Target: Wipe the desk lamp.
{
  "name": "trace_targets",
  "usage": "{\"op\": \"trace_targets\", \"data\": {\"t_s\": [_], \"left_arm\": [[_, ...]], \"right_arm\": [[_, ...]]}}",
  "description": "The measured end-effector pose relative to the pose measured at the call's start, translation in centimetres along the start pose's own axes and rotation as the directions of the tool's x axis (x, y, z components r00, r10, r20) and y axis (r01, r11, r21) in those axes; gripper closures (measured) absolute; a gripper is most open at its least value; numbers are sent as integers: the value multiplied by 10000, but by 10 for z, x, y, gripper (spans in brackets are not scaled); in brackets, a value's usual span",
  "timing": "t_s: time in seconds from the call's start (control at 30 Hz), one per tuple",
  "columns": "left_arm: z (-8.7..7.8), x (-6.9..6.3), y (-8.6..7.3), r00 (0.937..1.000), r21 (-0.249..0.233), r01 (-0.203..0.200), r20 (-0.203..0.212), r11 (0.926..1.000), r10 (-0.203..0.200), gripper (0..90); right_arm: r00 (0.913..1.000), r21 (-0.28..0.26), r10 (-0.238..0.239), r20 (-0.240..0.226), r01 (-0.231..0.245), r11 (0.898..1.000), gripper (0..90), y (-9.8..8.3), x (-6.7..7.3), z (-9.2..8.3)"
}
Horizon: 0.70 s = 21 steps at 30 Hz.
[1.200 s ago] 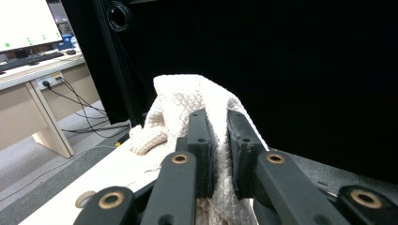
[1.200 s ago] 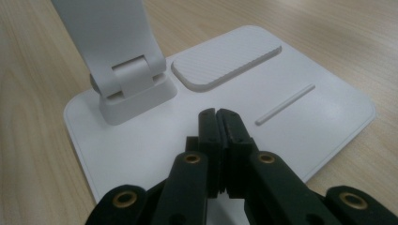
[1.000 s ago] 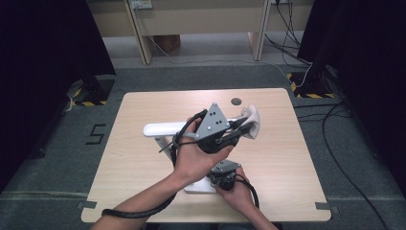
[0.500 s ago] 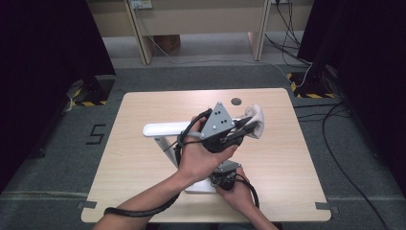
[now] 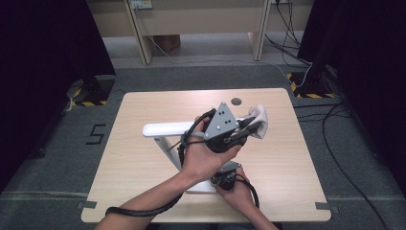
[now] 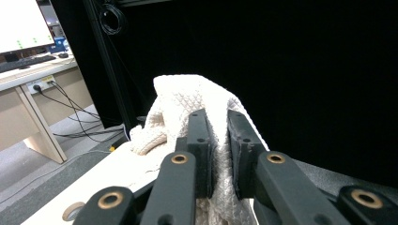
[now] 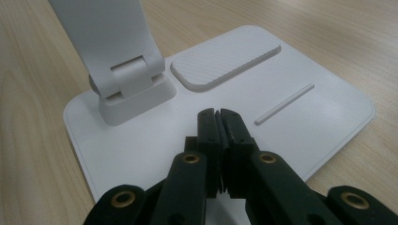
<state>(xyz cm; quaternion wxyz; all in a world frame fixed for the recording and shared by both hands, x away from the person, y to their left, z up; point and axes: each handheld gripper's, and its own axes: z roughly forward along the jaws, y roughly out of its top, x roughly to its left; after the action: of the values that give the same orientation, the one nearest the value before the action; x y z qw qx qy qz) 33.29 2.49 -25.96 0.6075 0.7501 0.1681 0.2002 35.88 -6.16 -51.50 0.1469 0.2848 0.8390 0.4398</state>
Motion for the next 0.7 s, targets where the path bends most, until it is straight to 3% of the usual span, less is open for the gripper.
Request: {"op": "trace_targets", "data": {"t_s": [0.7], "left_arm": [[9,-7,2,9997,62,-210,109,9998,209,813]], "right_arm": [[10000,-14,-32,20,32,10000,874,0,0,0]]}}
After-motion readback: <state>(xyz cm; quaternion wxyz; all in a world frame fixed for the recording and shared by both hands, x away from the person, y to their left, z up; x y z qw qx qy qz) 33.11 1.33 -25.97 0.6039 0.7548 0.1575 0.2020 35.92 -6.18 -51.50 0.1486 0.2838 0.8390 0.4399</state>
